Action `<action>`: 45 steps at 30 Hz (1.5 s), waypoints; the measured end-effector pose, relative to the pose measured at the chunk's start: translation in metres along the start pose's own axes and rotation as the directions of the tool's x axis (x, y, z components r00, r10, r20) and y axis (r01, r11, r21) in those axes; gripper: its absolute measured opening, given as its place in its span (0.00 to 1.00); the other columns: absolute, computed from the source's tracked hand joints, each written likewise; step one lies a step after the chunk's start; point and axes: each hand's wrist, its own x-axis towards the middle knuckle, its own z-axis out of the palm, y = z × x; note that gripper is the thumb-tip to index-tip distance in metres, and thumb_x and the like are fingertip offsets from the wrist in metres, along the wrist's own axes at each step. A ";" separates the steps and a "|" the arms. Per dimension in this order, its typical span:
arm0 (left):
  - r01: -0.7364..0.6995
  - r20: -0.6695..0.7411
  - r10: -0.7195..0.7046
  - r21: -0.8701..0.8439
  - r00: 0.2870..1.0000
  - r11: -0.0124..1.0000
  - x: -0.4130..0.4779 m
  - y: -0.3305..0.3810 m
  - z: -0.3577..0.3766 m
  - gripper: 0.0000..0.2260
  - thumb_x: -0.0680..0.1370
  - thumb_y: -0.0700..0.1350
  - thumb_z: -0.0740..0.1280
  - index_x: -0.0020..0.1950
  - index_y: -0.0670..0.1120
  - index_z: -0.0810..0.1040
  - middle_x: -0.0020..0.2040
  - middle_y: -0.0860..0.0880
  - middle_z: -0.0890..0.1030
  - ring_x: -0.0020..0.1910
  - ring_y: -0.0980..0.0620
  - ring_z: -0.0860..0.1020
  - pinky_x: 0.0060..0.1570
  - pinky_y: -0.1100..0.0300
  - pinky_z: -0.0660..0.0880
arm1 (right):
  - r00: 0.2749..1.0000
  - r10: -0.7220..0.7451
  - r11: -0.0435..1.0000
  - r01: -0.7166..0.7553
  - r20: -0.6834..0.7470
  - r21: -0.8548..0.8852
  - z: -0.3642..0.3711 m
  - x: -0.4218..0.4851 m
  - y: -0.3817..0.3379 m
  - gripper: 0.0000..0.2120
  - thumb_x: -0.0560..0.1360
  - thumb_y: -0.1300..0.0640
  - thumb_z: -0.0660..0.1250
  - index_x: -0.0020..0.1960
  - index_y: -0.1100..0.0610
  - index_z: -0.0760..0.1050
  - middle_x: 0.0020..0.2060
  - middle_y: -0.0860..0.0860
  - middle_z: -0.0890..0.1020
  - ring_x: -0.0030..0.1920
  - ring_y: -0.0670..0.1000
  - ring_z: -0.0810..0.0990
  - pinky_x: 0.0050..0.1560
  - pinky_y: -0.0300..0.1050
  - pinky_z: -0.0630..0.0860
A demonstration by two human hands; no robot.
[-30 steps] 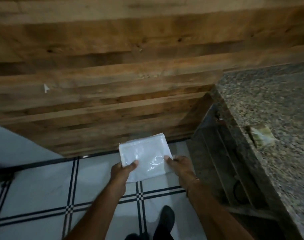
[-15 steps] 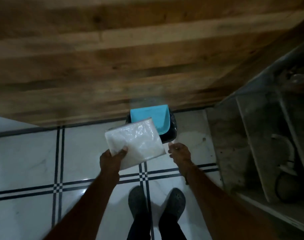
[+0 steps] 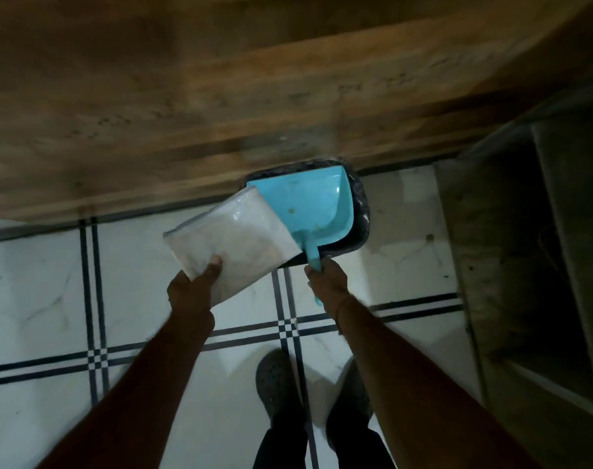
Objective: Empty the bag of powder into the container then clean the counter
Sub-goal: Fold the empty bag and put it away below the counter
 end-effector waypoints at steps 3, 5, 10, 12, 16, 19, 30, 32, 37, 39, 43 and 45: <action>0.053 -0.006 -0.053 -0.019 0.999 0.998 -0.017 0.007 0.011 0.21 0.76 0.44 0.77 0.66 0.38 0.79 0.57 0.44 0.82 0.56 0.43 0.80 0.59 0.49 0.78 | 0.995 -0.050 0.999 0.051 -0.081 0.015 -0.041 -0.042 0.014 0.05 0.77 0.60 0.68 0.49 0.61 0.75 0.42 0.56 0.80 0.42 0.56 0.80 0.42 0.50 0.77; 0.078 -0.012 -0.079 -0.037 0.997 0.996 -0.027 0.014 0.022 0.20 0.76 0.43 0.76 0.65 0.38 0.79 0.57 0.43 0.81 0.56 0.43 0.80 0.57 0.51 0.77 | 0.980 -0.102 0.995 0.103 -0.170 -0.005 -0.071 -0.069 0.022 0.04 0.78 0.61 0.67 0.46 0.57 0.73 0.37 0.53 0.78 0.38 0.53 0.77 0.39 0.47 0.74; 0.073 -0.035 -0.075 -0.066 0.997 0.995 -0.036 0.026 0.064 0.20 0.76 0.43 0.77 0.65 0.37 0.79 0.55 0.44 0.81 0.56 0.42 0.81 0.56 0.52 0.77 | 0.929 -0.091 0.985 0.138 -0.358 0.106 -0.130 -0.119 0.041 0.04 0.78 0.57 0.72 0.47 0.55 0.77 0.39 0.54 0.80 0.41 0.55 0.80 0.42 0.49 0.78; 0.085 -0.027 -0.086 -0.031 0.996 0.996 -0.029 0.024 0.086 0.21 0.76 0.44 0.77 0.65 0.38 0.78 0.56 0.45 0.80 0.55 0.43 0.80 0.53 0.53 0.76 | 0.930 -0.054 0.982 0.116 -0.364 0.151 -0.142 -0.121 0.047 0.04 0.77 0.57 0.73 0.48 0.51 0.78 0.42 0.55 0.82 0.45 0.57 0.82 0.48 0.56 0.80; 0.061 0.097 -0.078 0.162 0.992 0.985 0.002 0.005 0.124 0.21 0.76 0.45 0.76 0.66 0.39 0.78 0.61 0.41 0.82 0.55 0.40 0.82 0.50 0.52 0.79 | 0.922 -0.049 0.981 0.117 -0.383 0.158 -0.154 -0.110 0.061 0.09 0.78 0.56 0.72 0.56 0.57 0.79 0.43 0.54 0.82 0.44 0.55 0.81 0.45 0.52 0.79; 0.044 0.104 -0.085 0.347 0.991 0.937 0.016 -0.003 0.133 0.17 0.75 0.41 0.76 0.62 0.43 0.79 0.63 0.40 0.81 0.58 0.40 0.81 0.59 0.47 0.80 | 0.934 -0.055 0.973 0.130 -0.354 0.192 -0.155 -0.104 0.068 0.08 0.77 0.57 0.73 0.55 0.57 0.79 0.41 0.53 0.81 0.42 0.54 0.80 0.46 0.53 0.78; -0.563 0.496 0.281 0.782 0.822 0.268 -0.162 0.097 0.085 0.28 0.78 0.57 0.71 0.75 0.50 0.71 0.70 0.44 0.78 0.69 0.40 0.75 0.63 0.46 0.73 | 0.948 0.082 0.955 0.013 -0.307 0.297 -0.186 -0.235 0.037 0.05 0.78 0.57 0.72 0.46 0.53 0.76 0.43 0.54 0.80 0.48 0.58 0.80 0.53 0.53 0.79; -0.660 0.608 0.303 0.743 0.734 0.109 -0.213 0.122 0.076 0.30 0.77 0.59 0.71 0.76 0.50 0.70 0.70 0.44 0.78 0.69 0.40 0.74 0.65 0.45 0.72 | 0.947 0.113 0.947 -0.011 -0.302 0.322 -0.205 -0.284 0.027 0.06 0.79 0.56 0.71 0.53 0.58 0.78 0.47 0.56 0.82 0.49 0.57 0.82 0.50 0.49 0.79; -0.836 0.828 0.269 0.536 0.493 -0.116 -0.346 0.177 0.069 0.31 0.78 0.60 0.69 0.78 0.51 0.67 0.75 0.45 0.74 0.74 0.42 0.70 0.70 0.44 0.68 | 0.929 0.188 0.912 -0.045 -0.318 0.409 -0.254 -0.403 0.020 0.10 0.79 0.51 0.70 0.57 0.56 0.78 0.49 0.55 0.83 0.49 0.55 0.82 0.56 0.54 0.82; -0.881 0.876 0.256 0.452 0.409 -0.140 -0.393 0.188 0.069 0.31 0.78 0.61 0.68 0.78 0.50 0.68 0.74 0.44 0.74 0.73 0.43 0.70 0.69 0.44 0.68 | 0.922 0.187 0.896 -0.019 -0.338 0.443 -0.267 -0.443 0.026 0.14 0.79 0.50 0.71 0.58 0.58 0.78 0.47 0.55 0.84 0.46 0.54 0.83 0.53 0.53 0.82; -0.942 0.930 0.250 0.307 0.268 -0.133 -0.474 0.199 0.083 0.35 0.73 0.67 0.62 0.75 0.47 0.73 0.68 0.41 0.78 0.68 0.39 0.74 0.64 0.44 0.70 | 0.909 0.152 0.855 0.076 -0.388 0.512 -0.297 -0.503 0.039 0.19 0.75 0.46 0.72 0.53 0.62 0.81 0.37 0.54 0.81 0.37 0.51 0.79 0.41 0.51 0.79; -0.959 0.952 0.221 0.245 0.211 -0.140 -0.501 0.198 0.094 0.35 0.74 0.65 0.65 0.76 0.47 0.72 0.69 0.41 0.77 0.69 0.39 0.73 0.65 0.45 0.71 | 0.912 0.161 0.826 0.084 -0.377 0.557 -0.316 -0.518 0.044 0.15 0.78 0.50 0.71 0.54 0.62 0.80 0.38 0.54 0.80 0.37 0.50 0.77 0.39 0.46 0.76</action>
